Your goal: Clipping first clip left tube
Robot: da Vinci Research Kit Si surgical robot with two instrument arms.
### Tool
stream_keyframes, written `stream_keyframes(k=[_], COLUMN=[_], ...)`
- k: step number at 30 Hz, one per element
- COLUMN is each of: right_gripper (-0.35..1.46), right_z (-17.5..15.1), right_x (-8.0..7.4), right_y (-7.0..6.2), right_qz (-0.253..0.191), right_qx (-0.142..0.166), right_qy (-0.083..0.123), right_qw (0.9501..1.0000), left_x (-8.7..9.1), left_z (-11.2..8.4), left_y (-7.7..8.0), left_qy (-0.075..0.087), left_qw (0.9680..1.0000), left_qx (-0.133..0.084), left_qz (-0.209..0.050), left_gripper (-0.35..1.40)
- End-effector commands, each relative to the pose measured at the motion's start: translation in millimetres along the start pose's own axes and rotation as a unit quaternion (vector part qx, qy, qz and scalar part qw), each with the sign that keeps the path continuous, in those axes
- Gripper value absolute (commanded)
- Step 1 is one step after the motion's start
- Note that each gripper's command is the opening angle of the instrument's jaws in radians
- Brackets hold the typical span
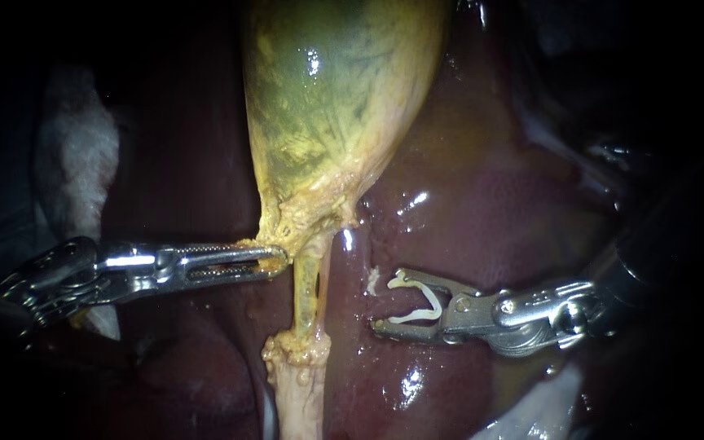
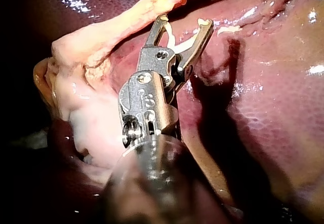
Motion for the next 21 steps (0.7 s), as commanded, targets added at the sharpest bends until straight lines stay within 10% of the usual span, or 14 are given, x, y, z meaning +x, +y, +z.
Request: stream_keyframes(k=[1,21], right_gripper=[0.54,0.55], right_z=[0.0,0.0], right_x=[0.0,0.0], right_y=[0.0,-0.1], right_qz=[0.000,0.000], right_qx=[0.000,0.000], right_qy=[0.000,0.000], right_qw=[1.0000,1.0000], left_x=[0.0,3.1], left_z=[0.0,-3.6], left_y=[0.0,2.2], left_qy=[0.000,-0.005], left_qw=[1.0000,0.9999], left_qx=[0.000,-0.011], left_qz=[0.000,-0.012], left_gripper=[-0.35,-0.35])
